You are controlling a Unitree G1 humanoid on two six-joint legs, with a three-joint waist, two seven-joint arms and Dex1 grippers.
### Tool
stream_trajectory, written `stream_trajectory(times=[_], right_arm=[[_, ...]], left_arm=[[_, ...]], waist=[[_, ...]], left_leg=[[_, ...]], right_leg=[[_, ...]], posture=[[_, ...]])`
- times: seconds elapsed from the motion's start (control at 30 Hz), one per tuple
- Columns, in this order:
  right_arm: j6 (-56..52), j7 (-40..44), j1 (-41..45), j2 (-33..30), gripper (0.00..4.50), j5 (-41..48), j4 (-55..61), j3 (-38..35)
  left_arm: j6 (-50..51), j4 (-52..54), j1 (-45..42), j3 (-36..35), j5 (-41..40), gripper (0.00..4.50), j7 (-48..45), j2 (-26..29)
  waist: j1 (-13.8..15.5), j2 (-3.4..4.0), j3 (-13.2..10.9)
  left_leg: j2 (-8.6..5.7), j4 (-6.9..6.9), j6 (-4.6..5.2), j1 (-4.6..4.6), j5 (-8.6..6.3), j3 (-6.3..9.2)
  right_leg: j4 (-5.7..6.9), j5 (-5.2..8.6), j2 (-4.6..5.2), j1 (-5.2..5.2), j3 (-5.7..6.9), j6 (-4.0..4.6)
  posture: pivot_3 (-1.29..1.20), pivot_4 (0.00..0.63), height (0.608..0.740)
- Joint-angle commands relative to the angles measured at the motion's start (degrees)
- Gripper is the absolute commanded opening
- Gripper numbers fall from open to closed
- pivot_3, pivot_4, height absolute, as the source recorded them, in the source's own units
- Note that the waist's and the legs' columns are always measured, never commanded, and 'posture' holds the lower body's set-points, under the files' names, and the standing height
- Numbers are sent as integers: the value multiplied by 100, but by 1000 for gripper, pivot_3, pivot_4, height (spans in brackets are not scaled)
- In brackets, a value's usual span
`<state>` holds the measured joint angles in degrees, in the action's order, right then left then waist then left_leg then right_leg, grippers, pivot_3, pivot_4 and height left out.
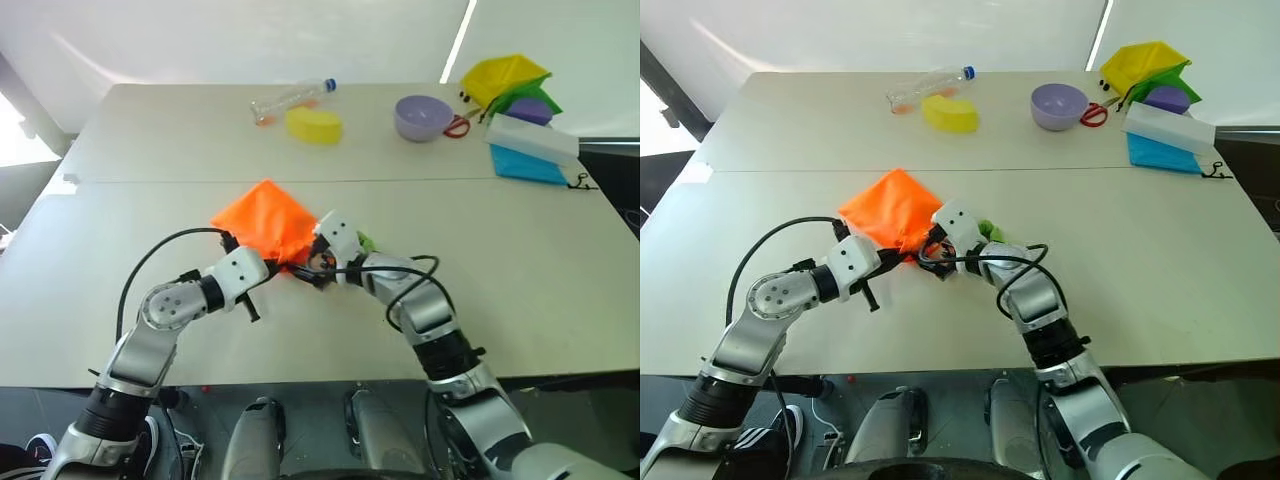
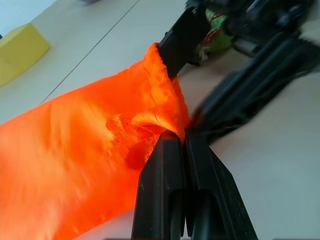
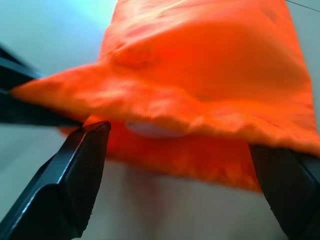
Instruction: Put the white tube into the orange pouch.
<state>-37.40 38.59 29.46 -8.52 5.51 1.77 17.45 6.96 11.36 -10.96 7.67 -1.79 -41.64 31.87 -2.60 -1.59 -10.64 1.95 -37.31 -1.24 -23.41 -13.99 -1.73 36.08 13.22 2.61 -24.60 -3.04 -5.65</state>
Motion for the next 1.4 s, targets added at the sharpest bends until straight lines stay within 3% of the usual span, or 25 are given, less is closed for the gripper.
stream_trajectory(times=[0.03,0.2,0.43,0.83,0.93,1.17,1.33,1.4], right_arm=[[-162,408,-49,-295,4479,325,781,41],[-225,662,-144,-951,4479,652,1184,-413],[559,292,66,-1463,4479,212,442,-725],[785,164,194,-1544,4479,-99,-688,-628],[764,66,200,-1472,3674,-126,-927,-628],[828,182,141,-1549,167,-14,-761,-740],[741,325,12,-1589,68,263,-371,-925],[671,282,-35,-1605,0,288,-261,-969]], left_arm=[[-28,105,-10,-22,-20,0,-10,15],[-31,149,33,-39,-60,0,-104,101],[-182,101,138,-108,-162,0,-348,274],[-548,-201,237,-237,-231,0,-572,485],[-571,-229,229,-249,-238,0,-582,480],[-695,-335,272,-377,-341,0,-673,502],[-253,-330,368,-522,-1179,0,-982,280],[-124,-329,394,-567,-1409,576,-1136,269]], waist=[[6,0,0],[21,0,0],[4,0,0],[10,0,0],[7,0,0],[17,0,0],[16,0,0],[6,0,0]], left_leg=[[0,0,0,1,0,0],[-2,-7,0,0,0,0],[0,-6,0,0,0,-4],[-1,1,0,-1,0,-9],[-1,1,0,-1,0,-8],[-1,-7,0,0,0,-8],[0,-5,0,-1,0,-9],[0,-3,0,-1,0,-7]], right_leg=[[1,0,-1,0,0,0],[-3,2,4,3,0,3],[-7,2,3,2,-2,5],[-9,3,5,-2,-5,5],[-8,3,3,-2,-4,5],[-7,3,4,2,-5,6],[-8,2,6,2,-5,4],[-7,2,4,1,-4,2]], posture=[[0,150,740],[0,150,740],[0,150,740],[0,150,740],[0,150,740],[0,150,740],[0,150,740],[0,150,740]])
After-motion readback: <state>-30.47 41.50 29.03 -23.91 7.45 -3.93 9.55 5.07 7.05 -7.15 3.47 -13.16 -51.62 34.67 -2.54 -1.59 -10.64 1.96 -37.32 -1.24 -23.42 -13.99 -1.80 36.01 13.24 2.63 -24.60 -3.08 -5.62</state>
